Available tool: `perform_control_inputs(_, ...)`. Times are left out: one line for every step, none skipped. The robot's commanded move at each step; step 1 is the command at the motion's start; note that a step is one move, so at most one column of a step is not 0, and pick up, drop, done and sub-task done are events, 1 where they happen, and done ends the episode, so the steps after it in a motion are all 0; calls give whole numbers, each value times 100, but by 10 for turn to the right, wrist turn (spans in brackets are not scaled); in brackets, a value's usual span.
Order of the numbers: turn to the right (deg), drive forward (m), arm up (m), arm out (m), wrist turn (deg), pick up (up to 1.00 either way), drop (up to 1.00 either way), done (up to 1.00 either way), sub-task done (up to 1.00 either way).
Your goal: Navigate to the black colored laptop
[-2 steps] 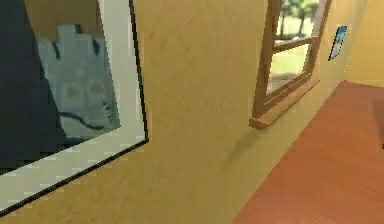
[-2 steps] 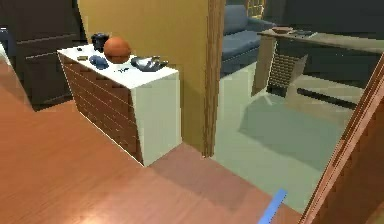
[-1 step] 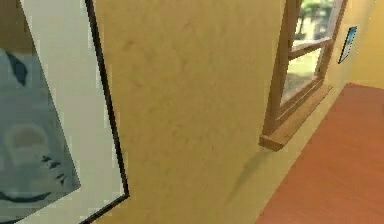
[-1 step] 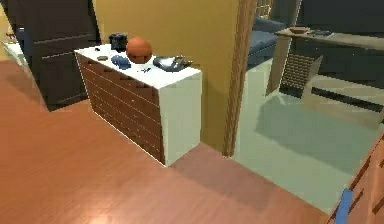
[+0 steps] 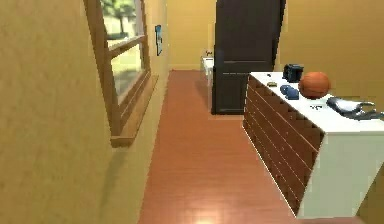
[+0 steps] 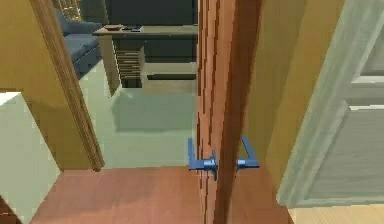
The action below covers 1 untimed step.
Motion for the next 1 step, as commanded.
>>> perform_control_inputs(450, 0, 0, 0, 0, 0, 0, 0, 0)
